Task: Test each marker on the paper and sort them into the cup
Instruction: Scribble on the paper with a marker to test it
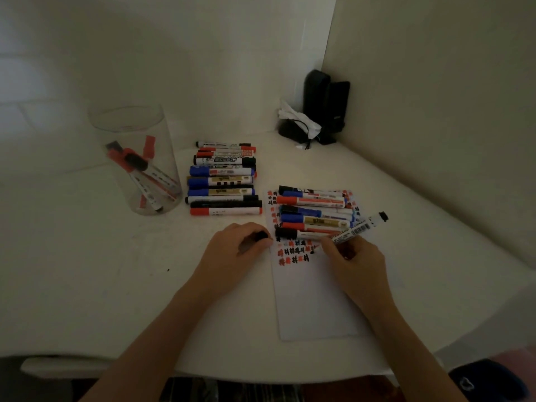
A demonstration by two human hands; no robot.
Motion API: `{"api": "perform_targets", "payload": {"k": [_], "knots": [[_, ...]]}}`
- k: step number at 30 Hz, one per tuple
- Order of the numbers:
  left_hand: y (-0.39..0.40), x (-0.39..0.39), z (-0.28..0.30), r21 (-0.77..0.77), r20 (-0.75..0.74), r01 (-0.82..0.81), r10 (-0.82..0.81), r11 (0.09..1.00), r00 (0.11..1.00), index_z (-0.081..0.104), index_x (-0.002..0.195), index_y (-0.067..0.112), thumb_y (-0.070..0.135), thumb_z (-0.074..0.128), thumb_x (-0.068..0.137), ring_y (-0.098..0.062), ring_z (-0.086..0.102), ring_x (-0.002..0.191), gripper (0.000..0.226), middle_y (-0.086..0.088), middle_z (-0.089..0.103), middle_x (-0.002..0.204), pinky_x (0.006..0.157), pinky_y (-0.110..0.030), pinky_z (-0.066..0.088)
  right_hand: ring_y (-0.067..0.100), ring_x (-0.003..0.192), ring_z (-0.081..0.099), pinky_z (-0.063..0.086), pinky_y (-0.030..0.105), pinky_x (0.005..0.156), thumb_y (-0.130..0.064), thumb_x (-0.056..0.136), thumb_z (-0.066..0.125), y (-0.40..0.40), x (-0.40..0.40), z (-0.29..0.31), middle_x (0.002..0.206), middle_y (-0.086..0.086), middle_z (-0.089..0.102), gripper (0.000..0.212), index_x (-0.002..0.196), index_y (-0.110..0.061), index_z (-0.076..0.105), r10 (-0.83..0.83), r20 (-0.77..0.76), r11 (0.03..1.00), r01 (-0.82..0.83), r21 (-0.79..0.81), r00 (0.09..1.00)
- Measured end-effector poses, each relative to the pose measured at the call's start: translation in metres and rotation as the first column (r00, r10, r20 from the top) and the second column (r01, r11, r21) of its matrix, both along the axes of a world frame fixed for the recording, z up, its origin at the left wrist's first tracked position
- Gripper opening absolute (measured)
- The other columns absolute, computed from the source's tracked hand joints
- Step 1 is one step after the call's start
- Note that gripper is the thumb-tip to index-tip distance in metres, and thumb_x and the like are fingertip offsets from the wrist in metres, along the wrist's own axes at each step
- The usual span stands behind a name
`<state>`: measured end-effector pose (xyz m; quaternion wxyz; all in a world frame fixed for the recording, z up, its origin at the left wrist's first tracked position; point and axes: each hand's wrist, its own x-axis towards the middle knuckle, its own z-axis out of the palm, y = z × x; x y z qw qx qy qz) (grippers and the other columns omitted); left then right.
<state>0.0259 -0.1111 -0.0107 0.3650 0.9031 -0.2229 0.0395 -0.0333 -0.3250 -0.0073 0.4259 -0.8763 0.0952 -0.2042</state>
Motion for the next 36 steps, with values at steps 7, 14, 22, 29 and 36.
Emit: {"api": "perform_targets", "payload": {"k": [7, 14, 22, 29, 36], "knots": [[0.0001, -0.0014, 0.0022, 0.000, -0.011, 0.000, 0.000, 1.000, 1.000, 0.063, 0.110, 0.025, 0.037, 0.052, 0.095, -0.002, 0.053, 0.091, 0.022, 0.017, 0.056, 0.097, 0.078, -0.006, 0.034, -0.006, 0.070, 0.061, 0.045, 0.007, 0.059, -0.040, 0.087, 0.063, 0.0000, 0.0001, -0.0020, 0.073, -0.027, 0.058, 0.007, 0.089, -0.037, 0.057, 0.007, 0.003, 1.000, -0.007, -0.003, 1.000], [0.0009, -0.0029, 0.0026, 0.002, -0.014, 0.003, -0.003, 1.000, 1.000, 0.062, 0.109, 0.028, 0.038, 0.051, 0.095, 0.006, 0.050, 0.087, 0.021, 0.019, 0.056, 0.096, 0.076, -0.004, 0.033, -0.006, 0.068, 0.061, 0.044, 0.004, 0.056, -0.038, 0.087, 0.064, -0.0003, 0.0001, -0.0029, 0.076, -0.024, 0.060, 0.009, 0.091, -0.033, 0.058, -0.010, -0.009, 1.000, 0.010, 0.017, 1.000], [0.0011, -0.0023, 0.0021, -0.008, -0.026, -0.003, 0.003, 1.000, 1.000, 0.064, 0.111, 0.026, 0.038, 0.052, 0.095, -0.003, 0.055, 0.093, 0.023, 0.015, 0.060, 0.100, 0.080, -0.008, 0.035, -0.013, 0.072, 0.060, 0.043, 0.000, 0.060, -0.036, 0.087, 0.065, 0.0015, -0.0005, -0.0021, 0.079, -0.028, 0.058, 0.010, 0.093, -0.035, 0.058, 0.013, -0.013, 1.000, -0.013, 0.015, 1.000], [0.0014, -0.0012, 0.0008, -0.013, -0.020, -0.001, 0.001, 1.000, 1.000, 0.064, 0.110, 0.026, 0.038, 0.052, 0.095, -0.003, 0.054, 0.094, 0.024, 0.015, 0.060, 0.100, 0.080, -0.007, 0.034, -0.015, 0.071, 0.059, 0.043, 0.003, 0.057, -0.037, 0.087, 0.064, -0.0001, 0.0013, -0.0023, 0.077, -0.029, 0.056, 0.009, 0.093, -0.034, 0.058, 0.002, -0.006, 1.000, -0.002, 0.001, 1.000], [0.0016, 0.0003, -0.0012, -0.012, -0.021, 0.004, -0.004, 1.000, 1.000, 0.063, 0.110, 0.027, 0.040, 0.051, 0.094, -0.001, 0.054, 0.093, 0.024, 0.017, 0.059, 0.099, 0.078, -0.005, 0.034, -0.010, 0.067, 0.060, 0.044, 0.003, 0.057, -0.036, 0.087, 0.065, 0.0001, 0.0005, -0.0028, 0.079, -0.026, 0.059, 0.010, 0.095, -0.032, 0.060, -0.004, -0.008, 0.999, 0.004, 0.037, 1.000]]}}
